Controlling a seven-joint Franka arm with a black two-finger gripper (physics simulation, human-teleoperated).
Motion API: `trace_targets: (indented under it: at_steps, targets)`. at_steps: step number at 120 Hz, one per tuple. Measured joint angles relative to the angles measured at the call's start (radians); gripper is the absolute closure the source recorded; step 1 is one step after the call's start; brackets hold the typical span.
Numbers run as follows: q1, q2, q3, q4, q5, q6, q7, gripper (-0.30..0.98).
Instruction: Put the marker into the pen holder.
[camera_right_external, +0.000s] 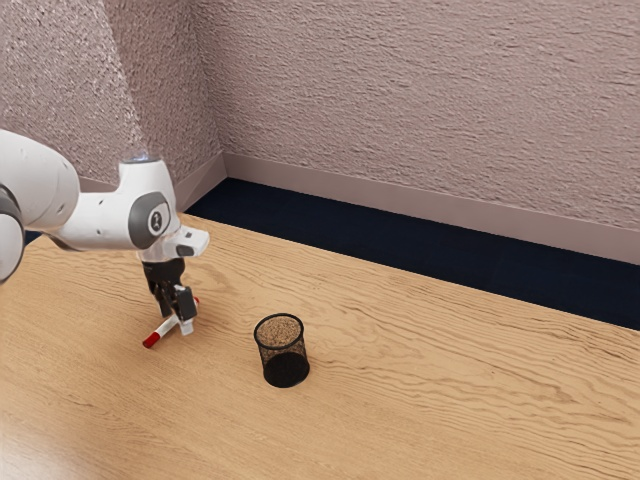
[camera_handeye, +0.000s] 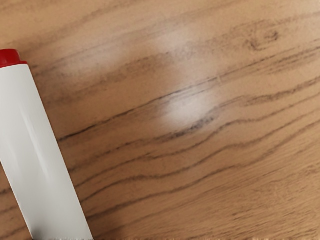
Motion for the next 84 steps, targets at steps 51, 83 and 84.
trace_targets:
  at_steps: [51,83,84]
  targets:
    - [-0.002,0.039,0.02,0.042,0.001,-0.004,-0.012,0.02]
    - [-0.005,0.042,0.02,0.052,0.001,-0.005,-0.02,0.35]
    - [-0.006,0.042,0.02,0.052,0.001,-0.005,-0.02,0.36]
